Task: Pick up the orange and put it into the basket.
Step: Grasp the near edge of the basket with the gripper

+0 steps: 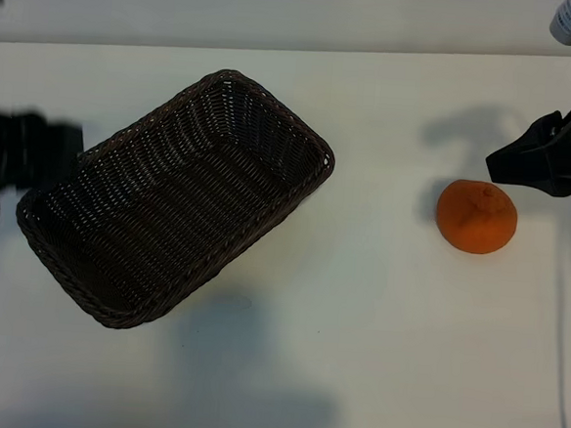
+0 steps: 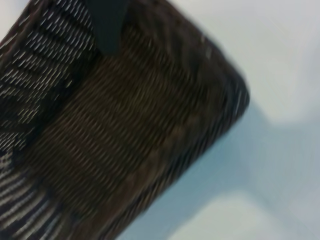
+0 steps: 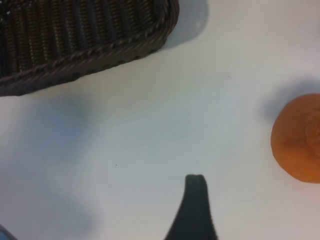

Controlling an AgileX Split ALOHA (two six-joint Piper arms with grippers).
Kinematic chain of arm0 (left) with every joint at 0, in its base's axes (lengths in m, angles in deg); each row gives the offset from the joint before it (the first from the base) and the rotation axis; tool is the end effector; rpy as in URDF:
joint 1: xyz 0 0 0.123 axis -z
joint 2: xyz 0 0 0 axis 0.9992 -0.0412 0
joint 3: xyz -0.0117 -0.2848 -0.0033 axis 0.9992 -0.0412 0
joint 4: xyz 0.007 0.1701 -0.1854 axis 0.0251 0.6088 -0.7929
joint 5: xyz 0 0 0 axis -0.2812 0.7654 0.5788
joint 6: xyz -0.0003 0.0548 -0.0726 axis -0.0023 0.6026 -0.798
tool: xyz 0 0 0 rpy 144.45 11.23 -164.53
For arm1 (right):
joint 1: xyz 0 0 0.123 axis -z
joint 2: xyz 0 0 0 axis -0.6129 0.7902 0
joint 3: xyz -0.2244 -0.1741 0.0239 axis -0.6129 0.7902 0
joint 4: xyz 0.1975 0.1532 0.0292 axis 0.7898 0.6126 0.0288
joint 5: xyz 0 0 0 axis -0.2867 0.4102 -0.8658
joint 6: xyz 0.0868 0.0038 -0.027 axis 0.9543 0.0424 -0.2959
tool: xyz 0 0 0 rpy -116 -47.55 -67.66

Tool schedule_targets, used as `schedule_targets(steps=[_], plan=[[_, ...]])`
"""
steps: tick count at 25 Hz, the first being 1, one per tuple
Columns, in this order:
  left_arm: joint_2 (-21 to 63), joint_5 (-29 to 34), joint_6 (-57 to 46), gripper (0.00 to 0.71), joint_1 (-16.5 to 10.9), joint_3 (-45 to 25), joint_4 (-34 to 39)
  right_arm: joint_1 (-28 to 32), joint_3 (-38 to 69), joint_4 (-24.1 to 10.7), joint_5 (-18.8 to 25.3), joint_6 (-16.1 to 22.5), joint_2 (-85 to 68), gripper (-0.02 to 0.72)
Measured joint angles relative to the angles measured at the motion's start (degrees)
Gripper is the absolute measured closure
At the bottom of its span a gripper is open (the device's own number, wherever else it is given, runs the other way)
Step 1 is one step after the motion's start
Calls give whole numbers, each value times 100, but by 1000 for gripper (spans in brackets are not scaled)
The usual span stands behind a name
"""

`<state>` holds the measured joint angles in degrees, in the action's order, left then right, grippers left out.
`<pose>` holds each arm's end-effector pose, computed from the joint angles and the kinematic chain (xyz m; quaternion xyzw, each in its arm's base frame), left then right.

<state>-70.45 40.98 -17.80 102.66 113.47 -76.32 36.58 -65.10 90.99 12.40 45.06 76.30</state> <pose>0.2000 -0.0587 0.2995 -0.0640 0.9430 -0.1322 0.2987 0.2510 0.0423 0.3148 -0.1516 0.9279 0.1764 0.2914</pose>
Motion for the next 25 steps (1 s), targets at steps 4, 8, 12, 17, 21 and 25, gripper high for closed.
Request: schedule_targets(steps=[4, 8, 12, 17, 21, 25], plan=[[623, -383, -547, 190, 0, -721, 7, 0, 0, 0, 6, 0, 0, 124], [1142, -408, -1309, 190, 0, -1159, 453, 0, 0, 0, 19, 0, 0, 124], [1363, -241, -2523, 190, 0, -1559, 1475, 0, 0, 0, 23, 0, 0, 124], [1394, -247, -3300, 190, 0, -1637, 2072, 0, 0, 0, 30, 0, 0, 124], [1394, -253, -3491, 190, 0, -1637, 2209, 0, 0, 0, 30, 0, 0, 124], [1331, -286, -3641, 190, 0, -1637, 2276, 0, 0, 0, 32, 0, 0, 124]])
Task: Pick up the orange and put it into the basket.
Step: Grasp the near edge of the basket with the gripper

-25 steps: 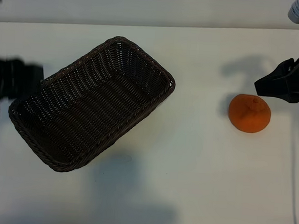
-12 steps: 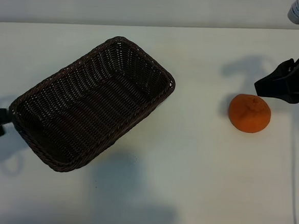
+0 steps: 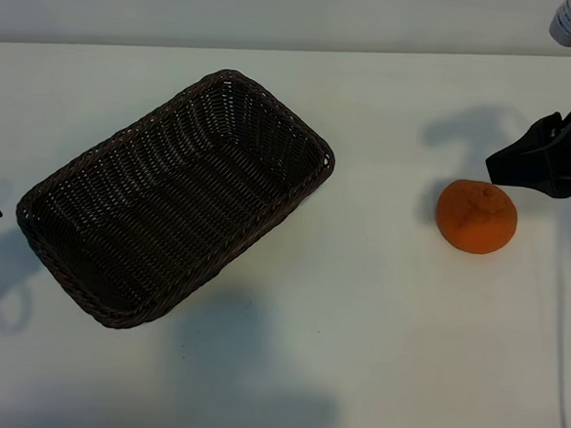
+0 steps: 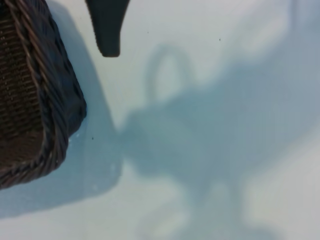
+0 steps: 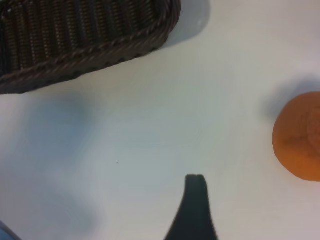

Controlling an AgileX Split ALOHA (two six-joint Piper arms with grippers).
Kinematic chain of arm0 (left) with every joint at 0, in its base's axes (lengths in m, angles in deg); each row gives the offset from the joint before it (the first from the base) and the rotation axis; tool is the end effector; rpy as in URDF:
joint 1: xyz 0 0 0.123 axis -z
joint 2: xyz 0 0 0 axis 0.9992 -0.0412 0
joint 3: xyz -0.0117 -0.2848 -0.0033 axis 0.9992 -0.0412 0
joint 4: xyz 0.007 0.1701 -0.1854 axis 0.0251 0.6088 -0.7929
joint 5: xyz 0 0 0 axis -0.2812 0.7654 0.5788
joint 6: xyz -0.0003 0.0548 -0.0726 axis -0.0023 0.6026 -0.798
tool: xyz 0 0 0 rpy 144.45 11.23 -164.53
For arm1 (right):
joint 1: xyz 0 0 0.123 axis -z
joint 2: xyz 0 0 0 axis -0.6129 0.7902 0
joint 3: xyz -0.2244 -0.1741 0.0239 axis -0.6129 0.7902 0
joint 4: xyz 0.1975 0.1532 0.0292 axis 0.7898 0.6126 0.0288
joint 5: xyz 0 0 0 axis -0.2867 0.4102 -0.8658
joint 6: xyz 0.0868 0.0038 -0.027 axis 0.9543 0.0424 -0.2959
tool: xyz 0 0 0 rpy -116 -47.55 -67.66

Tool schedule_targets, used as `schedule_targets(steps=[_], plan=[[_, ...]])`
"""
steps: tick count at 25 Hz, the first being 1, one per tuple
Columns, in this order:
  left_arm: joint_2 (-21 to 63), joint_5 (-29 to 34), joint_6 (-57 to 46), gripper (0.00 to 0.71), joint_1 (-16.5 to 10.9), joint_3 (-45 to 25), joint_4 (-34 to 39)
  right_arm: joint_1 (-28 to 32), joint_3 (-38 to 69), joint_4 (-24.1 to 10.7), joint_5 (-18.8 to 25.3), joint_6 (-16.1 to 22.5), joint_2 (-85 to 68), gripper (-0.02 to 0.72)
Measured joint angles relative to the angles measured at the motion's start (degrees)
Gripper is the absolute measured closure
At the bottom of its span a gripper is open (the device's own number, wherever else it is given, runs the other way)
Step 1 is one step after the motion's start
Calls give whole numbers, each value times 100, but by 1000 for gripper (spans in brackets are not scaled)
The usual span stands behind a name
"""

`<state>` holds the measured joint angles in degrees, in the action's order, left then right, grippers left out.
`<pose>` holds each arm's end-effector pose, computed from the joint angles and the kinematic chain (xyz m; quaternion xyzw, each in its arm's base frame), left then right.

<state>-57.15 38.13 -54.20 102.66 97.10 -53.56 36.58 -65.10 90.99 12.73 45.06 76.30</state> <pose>0.1480 -0.0209 0.2587 -0.2569 0.9021 -0.0780 0.3378 0.2506 0.0424 0.3146 -0.1525 0.9284 0.1774 0.2889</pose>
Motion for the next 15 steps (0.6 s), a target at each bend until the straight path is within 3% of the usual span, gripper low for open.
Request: schedule_targets(steps=[9, 15], plan=[[-652, -252, -97, 191, 0, 0, -92, 0, 0, 0, 5, 0, 0, 124], [-1108, -757, -383, 191, 0, -235, -90, 0, 0, 0, 5, 0, 0, 124]])
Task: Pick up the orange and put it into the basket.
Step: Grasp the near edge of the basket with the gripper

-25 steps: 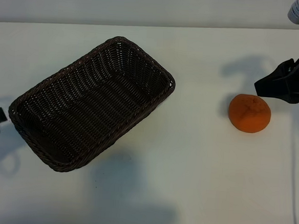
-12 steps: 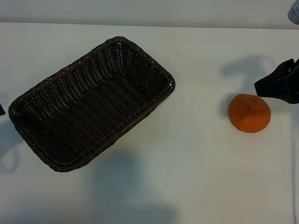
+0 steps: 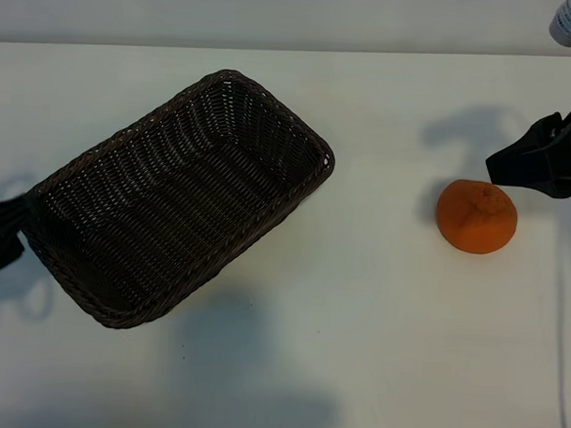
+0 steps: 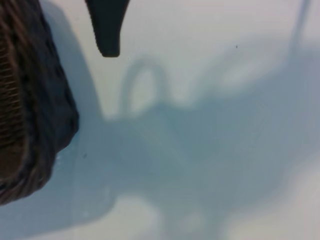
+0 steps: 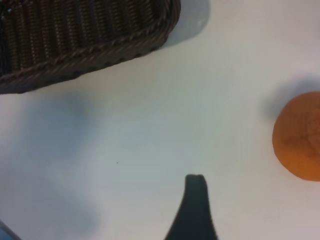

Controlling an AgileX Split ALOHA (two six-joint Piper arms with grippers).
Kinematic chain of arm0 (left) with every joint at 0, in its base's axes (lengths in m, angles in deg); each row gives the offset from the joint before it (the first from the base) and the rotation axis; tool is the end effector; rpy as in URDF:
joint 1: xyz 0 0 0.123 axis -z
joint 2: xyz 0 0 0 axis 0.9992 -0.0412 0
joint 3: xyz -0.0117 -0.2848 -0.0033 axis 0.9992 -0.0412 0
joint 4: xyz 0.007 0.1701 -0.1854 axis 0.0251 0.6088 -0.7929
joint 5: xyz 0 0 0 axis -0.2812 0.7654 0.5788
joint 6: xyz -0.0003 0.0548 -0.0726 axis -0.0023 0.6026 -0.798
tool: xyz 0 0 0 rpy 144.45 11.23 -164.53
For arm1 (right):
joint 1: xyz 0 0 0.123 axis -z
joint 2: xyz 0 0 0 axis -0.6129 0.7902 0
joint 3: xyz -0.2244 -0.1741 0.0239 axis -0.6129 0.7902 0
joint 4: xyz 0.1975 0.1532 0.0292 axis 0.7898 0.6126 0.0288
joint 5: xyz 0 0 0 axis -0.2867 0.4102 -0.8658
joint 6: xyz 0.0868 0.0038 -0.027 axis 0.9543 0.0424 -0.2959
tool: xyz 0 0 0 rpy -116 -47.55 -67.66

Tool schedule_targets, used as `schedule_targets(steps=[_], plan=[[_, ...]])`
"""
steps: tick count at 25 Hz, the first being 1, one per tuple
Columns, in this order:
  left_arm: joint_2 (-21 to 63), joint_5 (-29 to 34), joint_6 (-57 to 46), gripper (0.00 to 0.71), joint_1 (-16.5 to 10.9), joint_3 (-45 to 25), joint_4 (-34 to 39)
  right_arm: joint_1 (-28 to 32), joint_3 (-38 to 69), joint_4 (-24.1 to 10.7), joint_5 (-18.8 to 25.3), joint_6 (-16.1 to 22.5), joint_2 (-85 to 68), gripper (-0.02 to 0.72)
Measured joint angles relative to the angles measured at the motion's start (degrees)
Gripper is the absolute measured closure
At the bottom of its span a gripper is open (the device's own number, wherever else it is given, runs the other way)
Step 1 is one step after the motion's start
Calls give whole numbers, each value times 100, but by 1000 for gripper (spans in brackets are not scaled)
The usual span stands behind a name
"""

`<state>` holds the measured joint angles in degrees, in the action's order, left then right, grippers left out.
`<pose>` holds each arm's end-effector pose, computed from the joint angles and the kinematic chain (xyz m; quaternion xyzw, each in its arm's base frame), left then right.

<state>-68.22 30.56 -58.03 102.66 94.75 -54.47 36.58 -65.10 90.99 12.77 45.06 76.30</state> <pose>0.1730 -0.0315 0.2213 -0.2766 0.9150 -0.0782 0.2831 0.2505 0.0424 0.3146 -0.1526 0.9284 0.1775 0.2886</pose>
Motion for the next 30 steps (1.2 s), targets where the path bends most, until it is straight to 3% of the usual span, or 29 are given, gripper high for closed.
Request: schedule_targets(steps=[12, 30], plan=[[-768, -1203, -469, 191, 0, -247, 65, 0, 0, 0, 0, 0, 0, 124], [-1696, -1649, -498, 191, 0, -247, 1, 0, 0, 0, 0, 0, 0, 124]])
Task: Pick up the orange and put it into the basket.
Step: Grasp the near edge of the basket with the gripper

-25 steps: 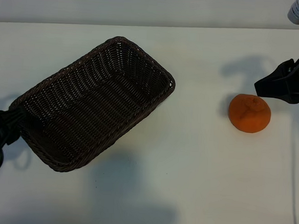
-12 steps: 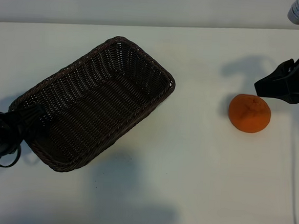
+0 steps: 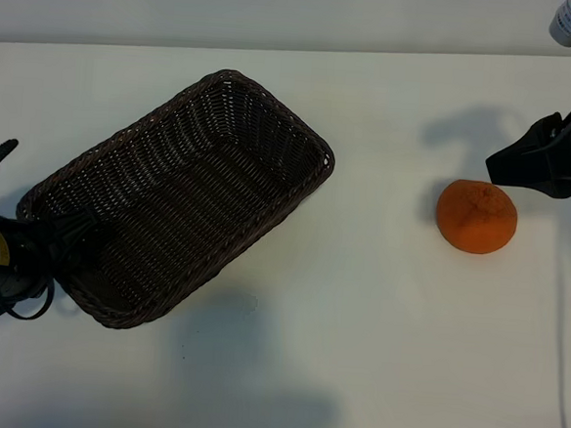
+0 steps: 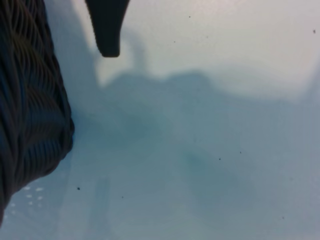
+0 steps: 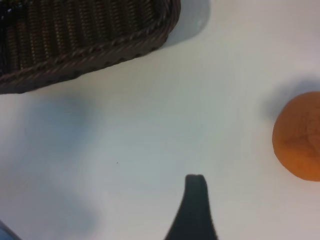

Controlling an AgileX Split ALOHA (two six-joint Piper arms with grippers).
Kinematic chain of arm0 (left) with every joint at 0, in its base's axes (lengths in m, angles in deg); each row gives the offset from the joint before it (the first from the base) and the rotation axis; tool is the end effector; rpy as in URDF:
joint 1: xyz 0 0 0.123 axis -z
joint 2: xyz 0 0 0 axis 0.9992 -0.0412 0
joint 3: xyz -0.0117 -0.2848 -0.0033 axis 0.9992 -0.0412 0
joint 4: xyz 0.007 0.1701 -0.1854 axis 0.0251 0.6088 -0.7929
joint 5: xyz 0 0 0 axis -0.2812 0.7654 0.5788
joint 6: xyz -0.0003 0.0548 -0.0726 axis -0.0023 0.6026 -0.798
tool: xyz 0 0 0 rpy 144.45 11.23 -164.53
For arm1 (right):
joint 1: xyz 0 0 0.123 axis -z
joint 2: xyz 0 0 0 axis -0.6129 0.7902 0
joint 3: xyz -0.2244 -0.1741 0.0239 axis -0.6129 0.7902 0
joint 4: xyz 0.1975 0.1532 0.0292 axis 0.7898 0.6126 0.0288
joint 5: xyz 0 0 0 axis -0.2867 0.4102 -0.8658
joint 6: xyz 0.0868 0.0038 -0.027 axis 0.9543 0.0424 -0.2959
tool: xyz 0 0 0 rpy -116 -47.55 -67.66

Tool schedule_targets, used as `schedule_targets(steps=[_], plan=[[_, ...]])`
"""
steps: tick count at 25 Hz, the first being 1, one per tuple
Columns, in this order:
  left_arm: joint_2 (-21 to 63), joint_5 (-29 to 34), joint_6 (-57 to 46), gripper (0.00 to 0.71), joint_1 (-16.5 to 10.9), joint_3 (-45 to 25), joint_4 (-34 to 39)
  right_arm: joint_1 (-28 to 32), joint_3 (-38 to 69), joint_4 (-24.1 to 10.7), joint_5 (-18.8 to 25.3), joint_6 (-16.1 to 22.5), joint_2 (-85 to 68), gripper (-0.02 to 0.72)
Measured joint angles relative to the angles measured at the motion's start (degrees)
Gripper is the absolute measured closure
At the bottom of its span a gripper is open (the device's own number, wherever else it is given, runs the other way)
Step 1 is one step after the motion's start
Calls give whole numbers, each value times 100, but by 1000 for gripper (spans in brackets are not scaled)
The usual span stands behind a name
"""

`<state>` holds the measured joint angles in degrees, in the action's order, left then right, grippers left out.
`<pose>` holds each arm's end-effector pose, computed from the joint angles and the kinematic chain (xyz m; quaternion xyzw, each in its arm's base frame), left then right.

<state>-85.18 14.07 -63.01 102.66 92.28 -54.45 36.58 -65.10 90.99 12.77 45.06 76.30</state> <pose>0.2041 -0.0472 0.1650 -0.2920 0.9209 -0.1022 0.2372 0.2505 0.0424 0.3146 -0.1526 0.9284 0.1775 0.2886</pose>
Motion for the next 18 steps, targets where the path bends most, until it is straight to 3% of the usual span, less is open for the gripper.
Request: schedule_targets(steps=[12, 15, 18], plan=[[-276, -167, -6, 208, 0, 0, 0, 0, 0, 0, 0, 0, 0, 124], [-284, -223, -6, 317, 0, 0, -6, 0, 0, 0, 0, 0, 0, 124], [-284, -275, -24, 516, 0, 0, -14, 0, 0, 0, 0, 0, 0, 124]])
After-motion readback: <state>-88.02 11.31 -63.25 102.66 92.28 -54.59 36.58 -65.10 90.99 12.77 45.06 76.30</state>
